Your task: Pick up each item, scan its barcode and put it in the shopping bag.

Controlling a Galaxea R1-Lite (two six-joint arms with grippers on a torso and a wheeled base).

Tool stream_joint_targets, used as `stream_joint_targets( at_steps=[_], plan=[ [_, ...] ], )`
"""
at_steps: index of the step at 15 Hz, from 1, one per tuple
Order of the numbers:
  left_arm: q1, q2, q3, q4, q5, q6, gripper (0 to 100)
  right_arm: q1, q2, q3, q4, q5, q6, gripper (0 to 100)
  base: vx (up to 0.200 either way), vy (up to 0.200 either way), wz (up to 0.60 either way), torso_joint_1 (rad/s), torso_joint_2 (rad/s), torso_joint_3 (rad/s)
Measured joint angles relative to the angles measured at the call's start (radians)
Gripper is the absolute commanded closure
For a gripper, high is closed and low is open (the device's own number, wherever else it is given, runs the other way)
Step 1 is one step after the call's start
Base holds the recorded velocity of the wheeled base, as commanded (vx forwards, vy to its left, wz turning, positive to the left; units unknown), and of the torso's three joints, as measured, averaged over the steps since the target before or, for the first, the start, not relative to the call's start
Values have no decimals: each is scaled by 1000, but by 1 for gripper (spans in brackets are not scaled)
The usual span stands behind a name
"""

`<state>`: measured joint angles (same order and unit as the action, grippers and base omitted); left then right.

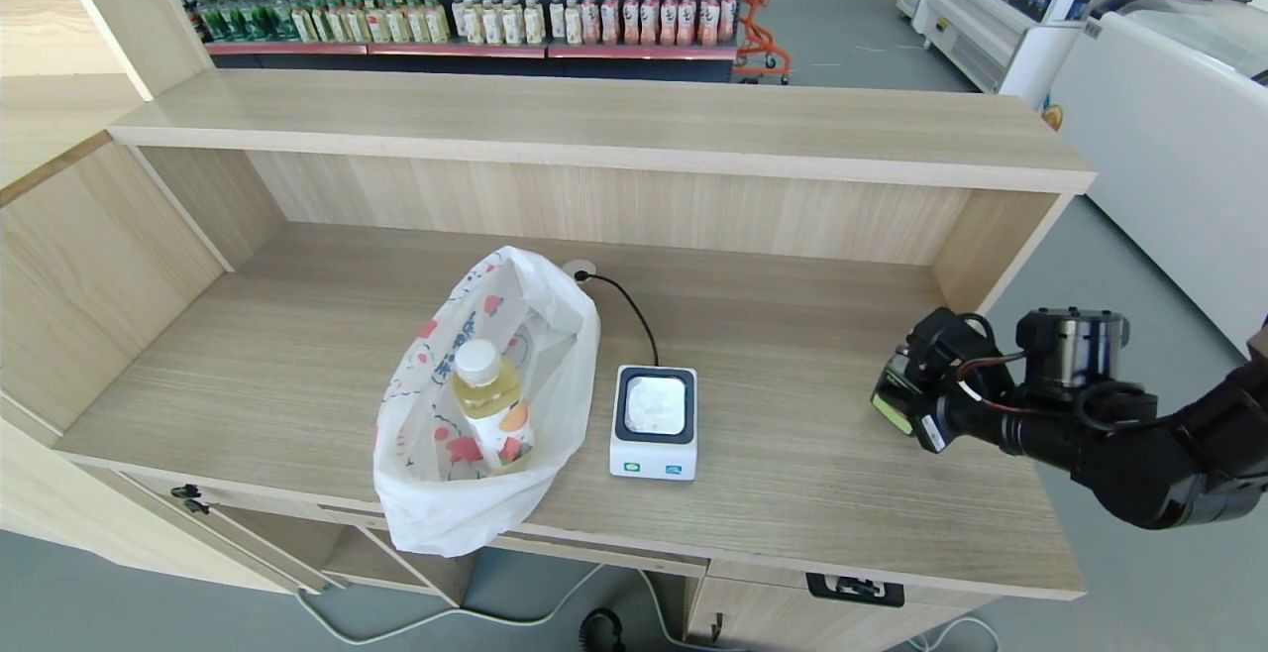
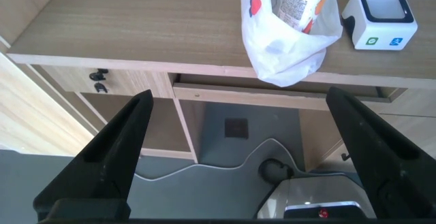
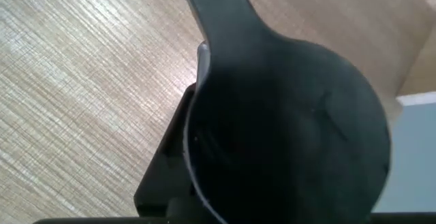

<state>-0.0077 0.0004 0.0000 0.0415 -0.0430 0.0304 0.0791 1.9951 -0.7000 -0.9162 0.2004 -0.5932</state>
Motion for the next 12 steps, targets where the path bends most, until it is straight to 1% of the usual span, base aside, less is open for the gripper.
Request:
stream_joint_targets(
  at_steps=[3,6,7,8,9,11,12],
  plan=[
    [0,0,0,0,0,0,0,-39,-92,66,-37,-1,-87,100,0,0,0,0,0,0],
    [0,0,0,0,0,0,0,-134,-235,181,-116,20,-311,100,0,0,0,0,0,0],
    [0,0,0,0,0,0,0,-153,-290,203,-127,65,-361,100,0,0,0,0,0,0],
    [0,0,0,0,0,0,0,-159,-344,221,-135,133,-425,100,0,0,0,0,0,0],
    [0,0,0,0,0,0,0,-160,-397,239,-141,236,-532,100,0,0,0,0,0,0],
    [0,0,0,0,0,0,0,-156,-489,262,-140,497,-760,100,0,0,0,0,0,0],
    [0,0,0,0,0,0,0,-143,-520,266,-133,589,-863,100,0,0,0,0,0,0]
  ],
)
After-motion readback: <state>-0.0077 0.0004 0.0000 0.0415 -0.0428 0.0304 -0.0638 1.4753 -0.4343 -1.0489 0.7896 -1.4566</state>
